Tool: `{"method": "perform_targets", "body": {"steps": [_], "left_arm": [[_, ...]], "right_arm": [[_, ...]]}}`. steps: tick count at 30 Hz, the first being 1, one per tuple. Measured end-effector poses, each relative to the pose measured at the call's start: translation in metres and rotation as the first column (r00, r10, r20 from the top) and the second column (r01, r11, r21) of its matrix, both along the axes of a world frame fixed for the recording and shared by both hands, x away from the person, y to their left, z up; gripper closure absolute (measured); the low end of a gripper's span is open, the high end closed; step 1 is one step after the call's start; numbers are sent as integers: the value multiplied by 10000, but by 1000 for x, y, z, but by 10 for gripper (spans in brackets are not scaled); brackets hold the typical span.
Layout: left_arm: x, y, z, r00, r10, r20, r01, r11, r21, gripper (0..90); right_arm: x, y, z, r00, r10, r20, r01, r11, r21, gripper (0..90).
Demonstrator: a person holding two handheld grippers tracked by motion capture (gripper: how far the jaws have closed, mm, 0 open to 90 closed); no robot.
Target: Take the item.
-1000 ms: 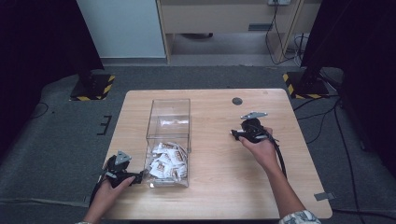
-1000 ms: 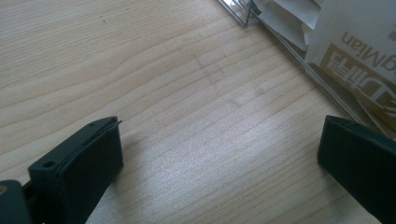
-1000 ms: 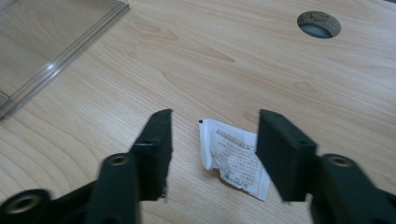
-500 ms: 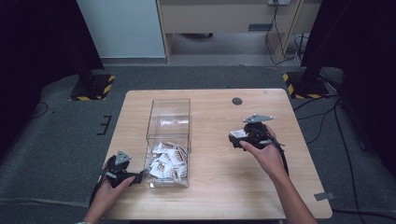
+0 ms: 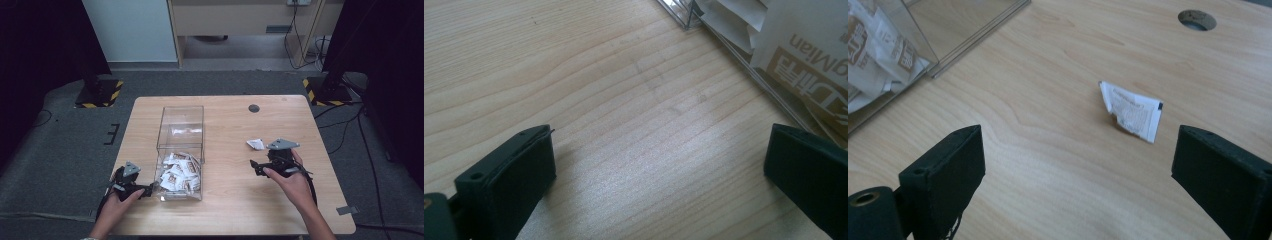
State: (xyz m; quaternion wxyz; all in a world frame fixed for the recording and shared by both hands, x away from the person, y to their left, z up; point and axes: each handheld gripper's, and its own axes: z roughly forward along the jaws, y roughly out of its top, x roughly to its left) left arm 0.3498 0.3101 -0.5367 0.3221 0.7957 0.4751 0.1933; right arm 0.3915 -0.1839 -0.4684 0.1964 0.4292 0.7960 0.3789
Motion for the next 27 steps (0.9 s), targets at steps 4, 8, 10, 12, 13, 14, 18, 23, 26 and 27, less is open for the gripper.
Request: {"method": "perform_targets", "body": {"steps": [4, 8, 10, 12, 13, 14, 18, 23, 26, 27], "left_arm": [[0, 0, 0, 10000, -5, -2, 5, 10000, 13, 0], [0, 0, 0, 10000, -4, -1, 4, 10000, 13, 0], [0, 0, 0, 10000, 4, 0, -4, 10000, 11, 0], [0, 0, 0, 10000, 4, 1, -4, 10000, 11, 0], [0, 0, 0, 10000, 2, 1, -2, 10000, 10, 0], [0, 0, 0, 10000, 0, 0, 0, 10000, 13, 0], [0, 0, 0, 10000, 1, -2, -1, 10000, 12, 0], [0, 0, 0, 10000, 3, -1, -3, 10000, 9, 0], [0, 0, 0, 10000, 0, -2, 0, 10000, 13, 0], [0, 0, 0, 10000, 1, -1, -1, 10000, 12, 0]], "right_arm": [[-11, -4, -12, 9999, -24, -126, 25, 10000, 36, 70], [-18, -6, -29, 9990, -186, -414, 189, 9998, 85, 68], [-19, -7, -39, 9980, -237, -582, 245, 9996, 137, 66], [-19, -6, -47, 9965, -270, -786, 282, 9995, 150, 65], [-20, -5, -49, 9959, -260, -869, 272, 9996, 127, 64], [-20, -4, -51, 9952, -297, -927, 308, 9995, 97, 63], [-20, -1, -58, 9940, -205, -1071, 193, 9997, -127, 54], [-23, 2, -67, 9940, -102, -1089, 57, 9991, -416, 40], [-24, 3, -69, 9955, -103, -938, 52, 9986, -535, 40], [-25, 4, -70, 9963, -150, -849, 104, 9984, -552, 34]]}}
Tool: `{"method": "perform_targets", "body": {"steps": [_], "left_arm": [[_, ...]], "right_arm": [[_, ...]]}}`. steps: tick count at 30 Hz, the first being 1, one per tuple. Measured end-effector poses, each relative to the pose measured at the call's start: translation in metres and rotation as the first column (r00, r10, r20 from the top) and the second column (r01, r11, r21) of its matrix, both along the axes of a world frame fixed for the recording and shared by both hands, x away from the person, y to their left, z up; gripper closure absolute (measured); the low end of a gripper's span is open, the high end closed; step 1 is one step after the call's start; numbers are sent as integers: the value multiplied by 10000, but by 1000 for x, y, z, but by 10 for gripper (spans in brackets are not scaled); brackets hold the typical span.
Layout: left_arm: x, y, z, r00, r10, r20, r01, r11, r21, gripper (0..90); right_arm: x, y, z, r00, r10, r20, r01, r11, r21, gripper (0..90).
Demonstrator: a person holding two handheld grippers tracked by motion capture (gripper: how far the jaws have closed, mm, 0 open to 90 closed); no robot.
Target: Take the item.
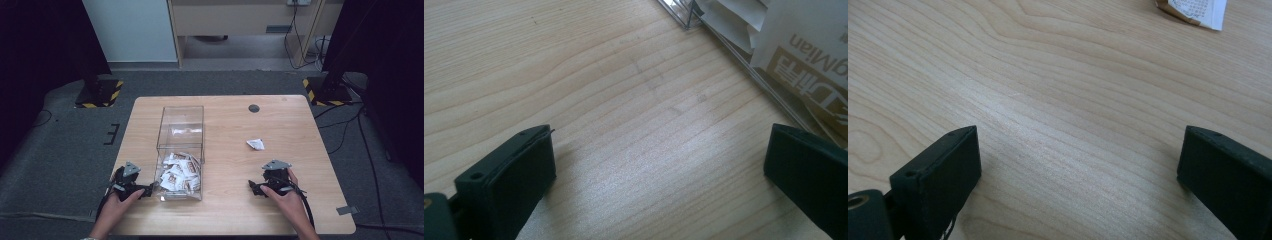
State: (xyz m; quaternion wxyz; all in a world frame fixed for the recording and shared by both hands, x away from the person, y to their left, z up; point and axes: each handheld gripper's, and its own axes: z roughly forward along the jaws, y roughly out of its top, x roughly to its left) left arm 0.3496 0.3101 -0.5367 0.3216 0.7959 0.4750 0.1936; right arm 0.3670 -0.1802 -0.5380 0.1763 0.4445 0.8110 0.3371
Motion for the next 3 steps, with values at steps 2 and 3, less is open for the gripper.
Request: {"method": "perform_targets", "body": {"steps": [2, 3], "left_arm": [[0, 0, 0, 10000, 0, 0, 0, 10000, -1, 0], [0, 0, 0, 10000, -2, -2, 2, 10000, 0, 0]], "right_arm": [[0, 0, -1, 9999, 17, 102, -17, 10000, -30, 29], [0, 0, -1, 9999, 18, 100, -18, 10000, -29, 29]]}}
